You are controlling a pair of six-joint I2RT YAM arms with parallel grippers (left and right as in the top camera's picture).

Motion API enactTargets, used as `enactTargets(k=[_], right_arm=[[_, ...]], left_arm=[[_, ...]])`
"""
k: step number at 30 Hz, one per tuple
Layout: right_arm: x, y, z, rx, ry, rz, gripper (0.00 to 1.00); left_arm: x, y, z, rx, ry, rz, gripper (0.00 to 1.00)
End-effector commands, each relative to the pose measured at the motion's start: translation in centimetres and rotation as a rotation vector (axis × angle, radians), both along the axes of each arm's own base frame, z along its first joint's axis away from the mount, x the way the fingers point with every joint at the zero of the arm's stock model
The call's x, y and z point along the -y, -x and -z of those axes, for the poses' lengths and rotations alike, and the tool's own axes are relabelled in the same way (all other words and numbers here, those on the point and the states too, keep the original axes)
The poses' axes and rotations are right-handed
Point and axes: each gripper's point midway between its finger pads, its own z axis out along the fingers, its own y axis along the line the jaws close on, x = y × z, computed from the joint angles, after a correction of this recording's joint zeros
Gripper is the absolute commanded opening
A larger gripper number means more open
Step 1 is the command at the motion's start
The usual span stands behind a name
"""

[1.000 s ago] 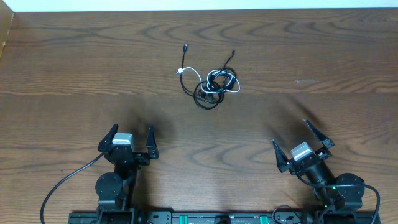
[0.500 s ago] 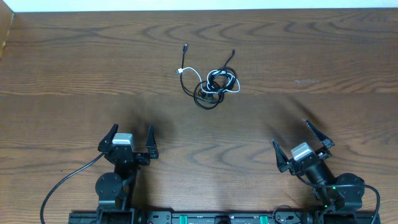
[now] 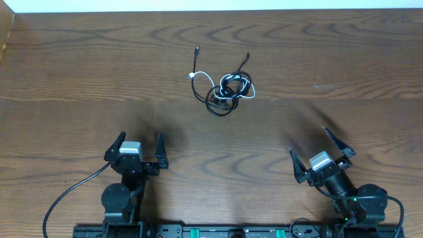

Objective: Untangle cables

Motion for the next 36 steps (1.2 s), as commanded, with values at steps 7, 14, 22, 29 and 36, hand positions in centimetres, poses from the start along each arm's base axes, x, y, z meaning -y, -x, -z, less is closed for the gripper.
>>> enactTargets(k=[7, 14, 22, 29, 36], right_arm=[[-0.1, 0.1, -0.1, 0.002, -0.009, -0.005, 0.99], [-0.1, 0.0, -0.1, 0.004, -0.009, -0.006, 0.99], [-0.1, 0.0, -0.1, 0.004, -0.009, -0.006, 0.99], [-0.7, 0.4, -0.2, -0.017, -0.053, -0.044, 0.99], [0.0, -0.1, -2.3, -0.001, -0.21, 0.011, 0.99]], left_arm=[[-0.1, 0.1, 1.5, -0.048, 0.0, -0.006, 1.0], [-0.1, 0.1, 1.5, -0.048, 0.0, -0.006, 1.0], [-0.1, 0.1, 1.5, -0.048, 0.0, -0.006, 1.0], [-0.1, 0.1, 1.5, -0.048, 0.0, -0.006, 1.0], [-0.1, 0.1, 1.5, -0.048, 0.0, -0.006, 1.0]])
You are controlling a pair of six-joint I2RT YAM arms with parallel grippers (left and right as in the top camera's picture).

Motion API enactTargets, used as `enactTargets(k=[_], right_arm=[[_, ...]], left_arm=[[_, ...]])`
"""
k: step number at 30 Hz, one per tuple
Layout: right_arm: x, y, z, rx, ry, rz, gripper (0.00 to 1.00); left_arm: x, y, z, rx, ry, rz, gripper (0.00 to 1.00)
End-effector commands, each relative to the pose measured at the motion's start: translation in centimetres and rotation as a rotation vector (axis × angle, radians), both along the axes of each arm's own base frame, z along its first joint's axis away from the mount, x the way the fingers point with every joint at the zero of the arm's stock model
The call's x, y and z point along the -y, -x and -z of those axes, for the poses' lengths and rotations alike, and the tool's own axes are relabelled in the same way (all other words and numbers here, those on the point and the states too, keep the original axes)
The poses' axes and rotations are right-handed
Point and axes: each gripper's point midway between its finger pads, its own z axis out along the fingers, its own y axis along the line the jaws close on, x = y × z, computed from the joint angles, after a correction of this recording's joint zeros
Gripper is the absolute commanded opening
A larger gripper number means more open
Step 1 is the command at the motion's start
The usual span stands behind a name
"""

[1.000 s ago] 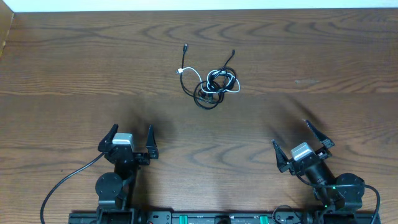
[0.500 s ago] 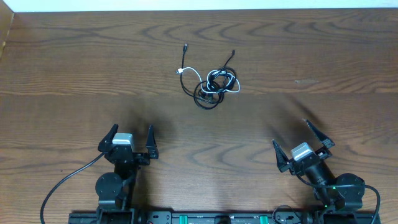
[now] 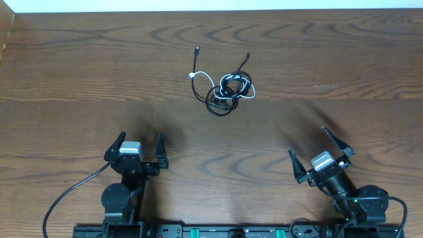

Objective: Untangle cables

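Note:
A tangle of thin black and white cables lies on the wooden table a little above the middle in the overhead view, with loose plug ends reaching up and left. My left gripper stands open near the front edge, well below and left of the tangle. At the front right my right gripper is also open, turned slightly, and holds nothing. Both are far from the cables.
A black cord runs from the left arm's base toward the front left corner. The arms' mounting rail lines the front edge. A pale wall strip borders the far edge of the table.
The right gripper has shifted very slightly toward the front left. The left gripper and the cable tangle are where they were.

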Motion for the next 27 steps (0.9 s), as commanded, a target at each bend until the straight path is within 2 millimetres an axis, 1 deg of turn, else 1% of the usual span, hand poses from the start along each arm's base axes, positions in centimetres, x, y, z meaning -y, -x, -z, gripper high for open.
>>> enactTargets(k=[1, 3, 6, 8, 9, 14, 17, 20, 23, 27], right_arm=[[0.5, -0.3, -1.2, -0.023, -0.15, 0.035, 0.99], [0.6, -0.4, -2.0, -0.021, -0.22, 0.042, 0.99], [0.6, -0.5, -2.8, -0.035, -0.277, 0.04, 0.99], [0.6, -0.7, -3.8, -0.05, -0.292, 0.04, 0.99], [0.6, -0.8, -4.3, -0.054, -0.292, 0.041, 0.99], [0.3, -2.3, -7.2, -0.131, -0.292, 0.029, 0.99], [-0.3, -4.1, -8.4, -0.218, -0.291, 0.002, 0.99], [-0.7, -6.0, -8.9, -0.314, -0.293, -0.012, 0.99], [-1.2, -8.0, -9.0, -0.401, -0.297, -0.033, 0.99], [-2.3, -10.5, -9.1, -0.492, -0.308, -0.094, 0.99]], left_arm=[[-0.1, 0.1, 1.5, -0.047, 0.0, -0.005, 1.0], [-0.1, 0.0, 1.0, -0.025, 0.0, -0.006, 1.0], [0.0, 0.1, 1.4, -0.045, 0.005, 0.002, 1.0], [0.9, 0.2, 1.1, -0.034, 0.015, 0.054, 1.0], [1.2, 0.2, 0.7, -0.019, 0.017, 0.073, 1.0], [1.3, 0.4, -2.0, 0.003, 0.017, 0.076, 1.0], [1.3, 0.3, -4.1, -0.035, 0.018, 0.075, 1.0], [1.3, -0.2, -6.2, -0.095, 0.02, 0.075, 1.0], [1.3, -1.5, -8.5, -0.167, 0.022, 0.075, 1.0], [1.9, -3.7, -10.6, -0.279, 0.033, 0.107, 1.0]])
